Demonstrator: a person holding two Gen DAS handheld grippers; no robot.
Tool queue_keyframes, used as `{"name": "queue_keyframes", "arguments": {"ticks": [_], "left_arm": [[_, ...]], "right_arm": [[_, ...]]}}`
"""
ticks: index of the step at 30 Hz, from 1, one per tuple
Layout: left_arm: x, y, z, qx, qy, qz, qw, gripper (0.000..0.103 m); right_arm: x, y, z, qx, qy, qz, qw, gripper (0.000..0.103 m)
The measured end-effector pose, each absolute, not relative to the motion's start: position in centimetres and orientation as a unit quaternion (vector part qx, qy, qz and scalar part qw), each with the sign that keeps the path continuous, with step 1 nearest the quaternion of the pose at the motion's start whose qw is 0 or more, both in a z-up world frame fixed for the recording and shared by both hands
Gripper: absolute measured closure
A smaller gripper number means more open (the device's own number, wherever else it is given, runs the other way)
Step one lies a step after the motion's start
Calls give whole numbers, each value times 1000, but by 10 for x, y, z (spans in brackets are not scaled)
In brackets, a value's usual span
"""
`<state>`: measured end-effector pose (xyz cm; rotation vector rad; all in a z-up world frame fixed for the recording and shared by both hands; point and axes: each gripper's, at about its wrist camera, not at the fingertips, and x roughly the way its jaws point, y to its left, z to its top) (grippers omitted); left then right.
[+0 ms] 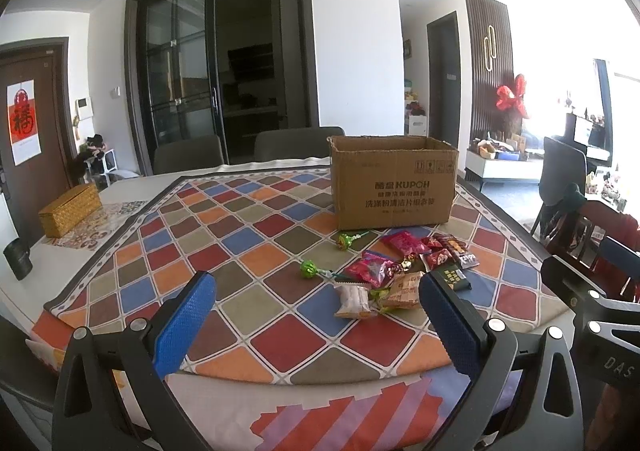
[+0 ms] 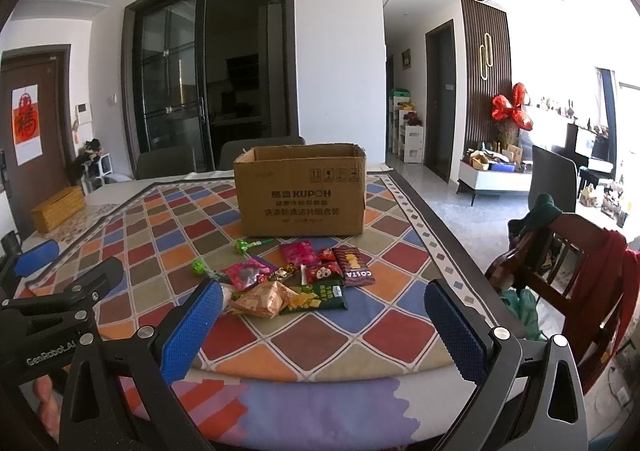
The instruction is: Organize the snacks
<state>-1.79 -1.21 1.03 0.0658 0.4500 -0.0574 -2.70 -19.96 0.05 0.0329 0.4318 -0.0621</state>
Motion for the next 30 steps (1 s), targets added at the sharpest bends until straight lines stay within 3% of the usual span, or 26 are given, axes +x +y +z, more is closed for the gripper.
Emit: {"name": "queue_keyframes", "arguments": {"ticks": [30], "left_arm": [[-19,-12,12,32,220,-28,975,0]], "right_arm": [[-28,-200,1,19,213,-31,976,1]]}}
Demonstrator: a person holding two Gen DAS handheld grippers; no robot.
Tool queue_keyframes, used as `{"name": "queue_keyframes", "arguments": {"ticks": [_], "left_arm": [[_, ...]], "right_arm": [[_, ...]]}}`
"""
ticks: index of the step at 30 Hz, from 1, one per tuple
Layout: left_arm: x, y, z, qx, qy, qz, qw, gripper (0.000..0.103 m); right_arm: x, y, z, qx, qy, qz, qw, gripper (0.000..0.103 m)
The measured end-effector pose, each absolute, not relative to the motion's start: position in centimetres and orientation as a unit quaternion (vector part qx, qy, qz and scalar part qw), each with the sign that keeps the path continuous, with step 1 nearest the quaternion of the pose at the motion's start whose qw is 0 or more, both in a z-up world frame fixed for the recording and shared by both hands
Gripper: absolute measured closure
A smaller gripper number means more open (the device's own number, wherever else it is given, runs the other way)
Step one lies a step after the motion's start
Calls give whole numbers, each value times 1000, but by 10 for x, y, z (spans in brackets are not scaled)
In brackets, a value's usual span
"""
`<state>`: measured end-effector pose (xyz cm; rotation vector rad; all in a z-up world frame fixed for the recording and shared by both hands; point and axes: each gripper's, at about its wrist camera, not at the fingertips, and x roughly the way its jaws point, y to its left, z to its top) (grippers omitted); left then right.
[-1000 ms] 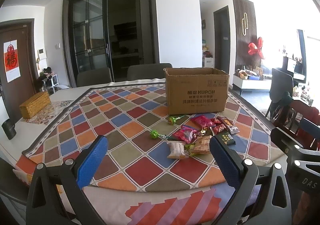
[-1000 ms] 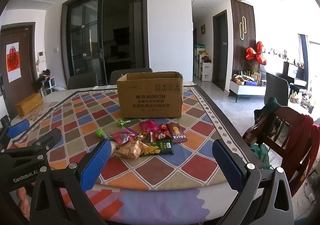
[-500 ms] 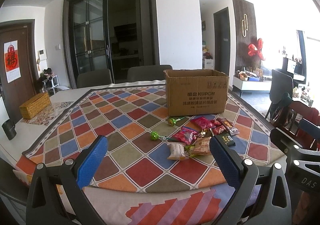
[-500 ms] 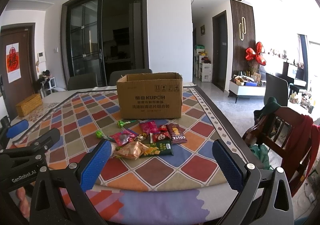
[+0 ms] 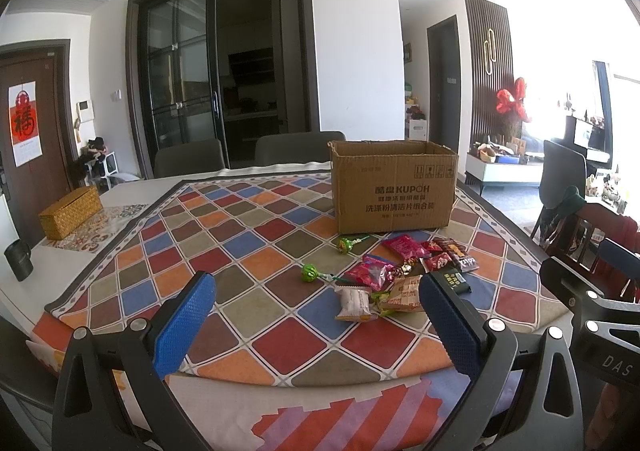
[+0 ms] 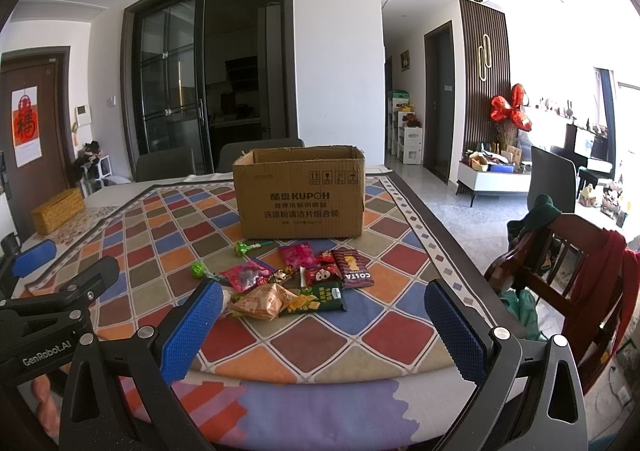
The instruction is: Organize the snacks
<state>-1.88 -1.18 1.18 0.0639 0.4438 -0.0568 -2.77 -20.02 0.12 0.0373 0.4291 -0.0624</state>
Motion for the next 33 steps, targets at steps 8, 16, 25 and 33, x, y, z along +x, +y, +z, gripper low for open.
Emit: {"name": "queue_keyframes", "arguments": {"ticks": [8,16,25,33], "left_arm": [[-19,-12,12,31,220,-28,975,0],[-19,-12,11,31,219,-28,975,0],[-17,-9,14,31,223,-28,974,0],[-14,-6,10,27,225,-26,974,0]], "right_arm": [[-27,-200,1,19,212,-31,977,1],[-29,-200,2,18,212,-31,977,1],[-27,-198,2,17,218,-28,975,1],[-17,-197,-3,15,224,-26,974,1]]}}
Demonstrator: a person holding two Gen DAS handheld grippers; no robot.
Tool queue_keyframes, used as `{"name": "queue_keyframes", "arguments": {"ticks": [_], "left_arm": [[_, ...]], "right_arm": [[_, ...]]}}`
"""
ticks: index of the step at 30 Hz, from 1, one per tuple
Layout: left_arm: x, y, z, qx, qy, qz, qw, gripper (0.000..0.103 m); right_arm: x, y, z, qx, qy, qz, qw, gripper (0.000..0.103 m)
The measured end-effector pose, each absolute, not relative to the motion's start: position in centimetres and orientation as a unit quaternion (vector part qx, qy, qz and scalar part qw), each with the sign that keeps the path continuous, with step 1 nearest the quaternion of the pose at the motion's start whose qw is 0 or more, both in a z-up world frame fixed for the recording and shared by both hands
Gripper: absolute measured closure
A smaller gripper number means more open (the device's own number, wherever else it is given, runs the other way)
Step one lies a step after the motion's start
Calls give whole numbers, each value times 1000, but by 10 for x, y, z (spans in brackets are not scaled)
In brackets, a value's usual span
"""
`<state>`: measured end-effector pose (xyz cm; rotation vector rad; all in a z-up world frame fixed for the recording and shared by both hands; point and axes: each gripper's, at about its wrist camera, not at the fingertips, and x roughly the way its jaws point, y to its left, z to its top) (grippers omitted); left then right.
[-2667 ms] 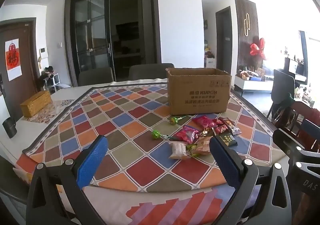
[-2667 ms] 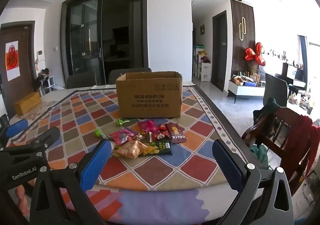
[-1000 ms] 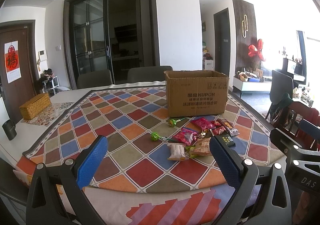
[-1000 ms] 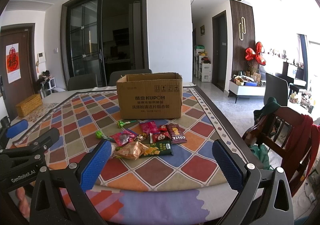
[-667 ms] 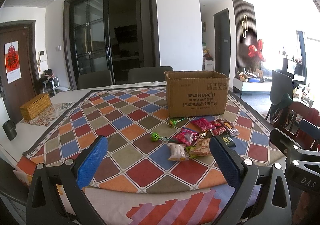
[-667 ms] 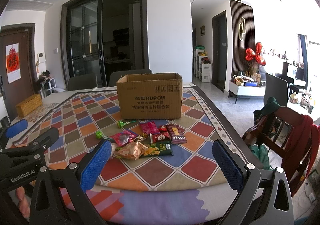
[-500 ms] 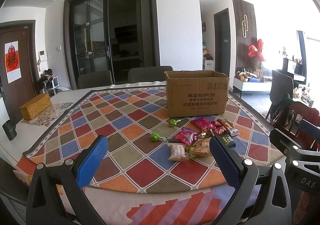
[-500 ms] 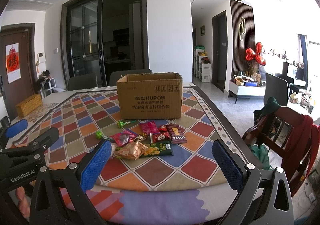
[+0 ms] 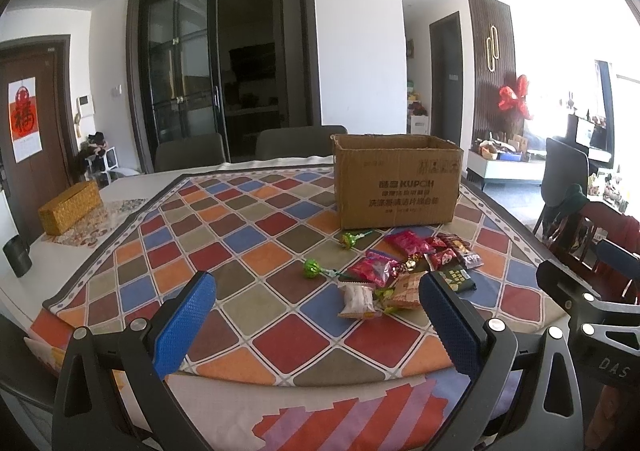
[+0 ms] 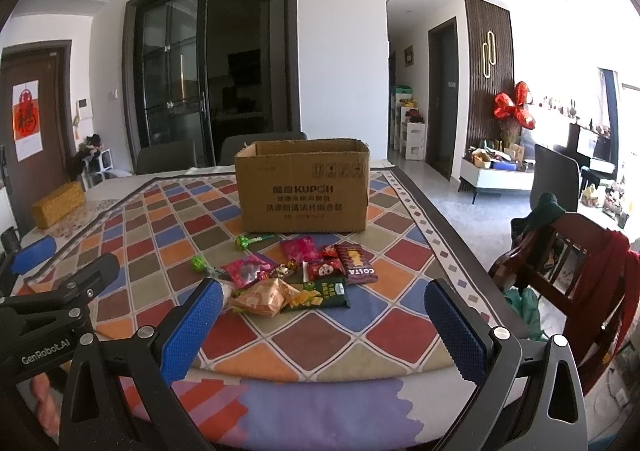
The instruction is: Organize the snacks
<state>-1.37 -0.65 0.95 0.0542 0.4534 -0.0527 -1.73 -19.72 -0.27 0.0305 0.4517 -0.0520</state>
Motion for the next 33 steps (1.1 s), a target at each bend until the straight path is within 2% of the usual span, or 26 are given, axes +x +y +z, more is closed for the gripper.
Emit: {"name": "queue_keyframes", "arguments": {"ticks": [13,15,27,33], "left_arm": [[16,-3,-5,31,258,-34,965,1],[22,-2,-8,29,267,-34,963,5],[60,-1,-23,16,322,-59,945,26],[80,-4,-35,13,352,-74,933,33]], "right_arm": [[16,-191,-14,14,247,-9,969,1],[22,-189,-16,18,252,-5,968,1],[68,-179,-31,43,308,26,950,16],[93,-176,-46,64,350,46,933,25]]}}
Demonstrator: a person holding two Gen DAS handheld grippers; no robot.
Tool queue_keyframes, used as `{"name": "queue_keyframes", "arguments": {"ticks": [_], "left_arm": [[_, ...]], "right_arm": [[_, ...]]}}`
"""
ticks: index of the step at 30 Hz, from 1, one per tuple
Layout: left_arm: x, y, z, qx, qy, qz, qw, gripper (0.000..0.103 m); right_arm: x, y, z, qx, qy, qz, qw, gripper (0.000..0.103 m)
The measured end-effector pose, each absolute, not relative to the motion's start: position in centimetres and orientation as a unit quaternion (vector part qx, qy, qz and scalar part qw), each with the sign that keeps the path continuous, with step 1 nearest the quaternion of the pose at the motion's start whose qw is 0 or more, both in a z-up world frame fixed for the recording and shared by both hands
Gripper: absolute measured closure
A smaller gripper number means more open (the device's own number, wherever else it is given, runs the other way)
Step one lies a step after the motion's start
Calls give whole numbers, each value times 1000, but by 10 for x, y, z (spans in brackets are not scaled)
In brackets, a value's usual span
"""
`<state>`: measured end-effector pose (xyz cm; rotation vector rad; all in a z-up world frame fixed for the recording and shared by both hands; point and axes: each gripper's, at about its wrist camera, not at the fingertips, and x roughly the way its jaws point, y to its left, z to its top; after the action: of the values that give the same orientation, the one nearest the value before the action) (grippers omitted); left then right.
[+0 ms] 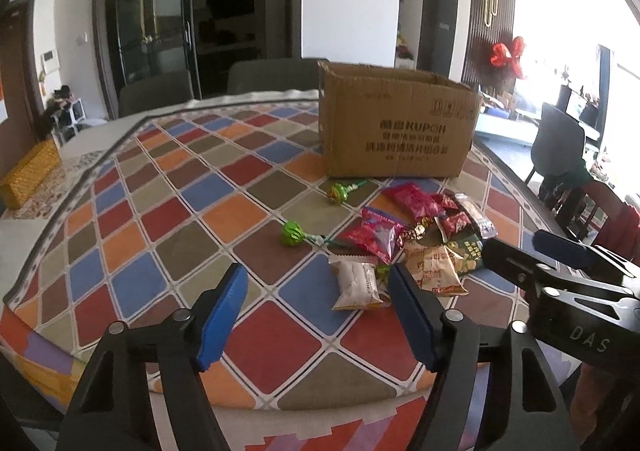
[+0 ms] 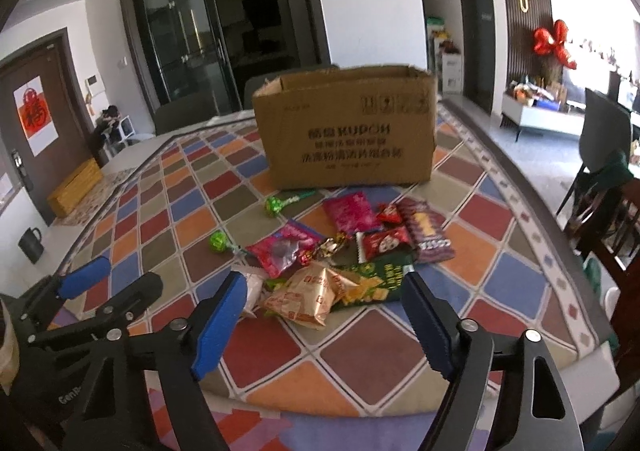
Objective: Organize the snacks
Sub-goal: 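Grasp the white pastry packet with the left tool while the right tool grasps the Fortune Biscuits bag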
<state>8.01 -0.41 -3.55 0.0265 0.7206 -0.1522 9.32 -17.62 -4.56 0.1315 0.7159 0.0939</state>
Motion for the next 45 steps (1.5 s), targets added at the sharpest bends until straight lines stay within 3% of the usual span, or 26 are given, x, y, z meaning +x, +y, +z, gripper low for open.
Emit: {"name": "queue_keyframes", "arguments": {"ticks": [17,31,36,39,45], "left_arm": [[127,-17,-72,12,407,-122,905,47],[153,-29,-102,11,450,-140,882,49],[159,-27,-113,0,476,-143,868,67],[159,-26,-115,-5,477,-145,867,69],[156,-24,-111,-4,475,-139,869,69]], "right_arm": [[147,-178,-89,121,440,68,887,44],[172,-175,-117,166,494,74,851,47],[175,-174,-120,158,499,70,849,47],[178,-169,-120,144,501,70,850,48],[178,-167,-122,135,501,81,851,65]]}}
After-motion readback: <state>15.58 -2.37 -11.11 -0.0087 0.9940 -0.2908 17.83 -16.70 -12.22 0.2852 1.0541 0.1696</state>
